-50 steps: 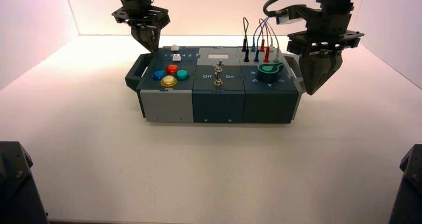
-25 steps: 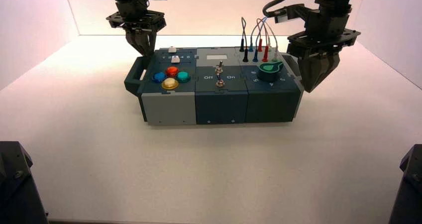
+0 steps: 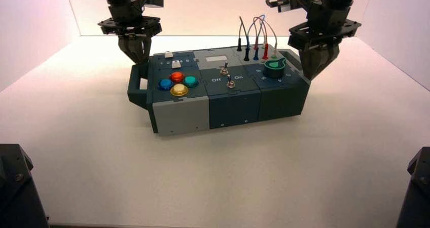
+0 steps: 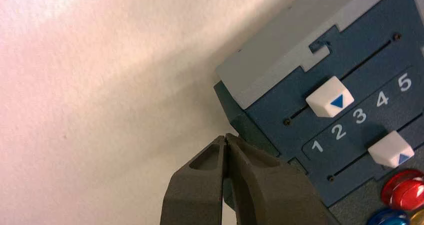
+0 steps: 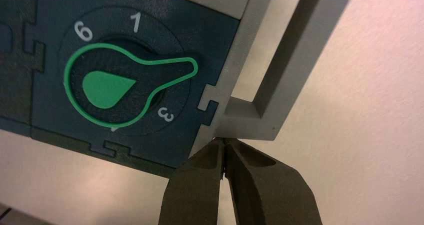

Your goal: Rotate the box counterclockwise.

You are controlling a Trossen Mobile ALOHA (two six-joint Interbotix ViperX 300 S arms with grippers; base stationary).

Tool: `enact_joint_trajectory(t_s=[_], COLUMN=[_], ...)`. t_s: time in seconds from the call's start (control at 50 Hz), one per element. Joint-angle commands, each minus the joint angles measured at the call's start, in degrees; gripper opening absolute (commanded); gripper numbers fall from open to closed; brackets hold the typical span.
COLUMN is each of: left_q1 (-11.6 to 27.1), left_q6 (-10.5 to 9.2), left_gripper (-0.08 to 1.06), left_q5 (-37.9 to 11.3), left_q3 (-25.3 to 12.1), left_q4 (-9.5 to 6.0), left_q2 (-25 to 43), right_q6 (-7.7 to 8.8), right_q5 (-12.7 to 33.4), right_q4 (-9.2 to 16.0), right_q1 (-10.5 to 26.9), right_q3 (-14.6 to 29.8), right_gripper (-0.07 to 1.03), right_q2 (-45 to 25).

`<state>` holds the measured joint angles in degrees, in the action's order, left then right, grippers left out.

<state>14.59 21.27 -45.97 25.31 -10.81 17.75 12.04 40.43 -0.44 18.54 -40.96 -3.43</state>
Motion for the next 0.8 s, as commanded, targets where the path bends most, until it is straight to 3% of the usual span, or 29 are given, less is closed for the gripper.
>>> enact_joint_trajectory(t_s=[0.02, 0.56, 0.8], left_q1=[1.05, 1.05, 1.05], left_q6=[-0.18, -0.35, -0.35], left_gripper=[-0.03, -0.03, -0.03], left_q5=[-0.70, -0.70, -0.70], left_q3=[1.41, 7.65, 8.79], left_q4=[-0.35, -0.35, -0.44], left_q2=[-2.55, -9.93, -10.37], right_q6=[0.44, 0.53, 0.53], right_q5=[-2.37, -7.21, -8.09], right_q4=[0.35, 0.26, 0.26], right_q1=[0.62, 0.62, 0.62], right_q3=[2.81, 4.75, 6.15], right_gripper=[-0.02, -0.02, -0.02], right_q2=[0.44, -3.16, -4.04])
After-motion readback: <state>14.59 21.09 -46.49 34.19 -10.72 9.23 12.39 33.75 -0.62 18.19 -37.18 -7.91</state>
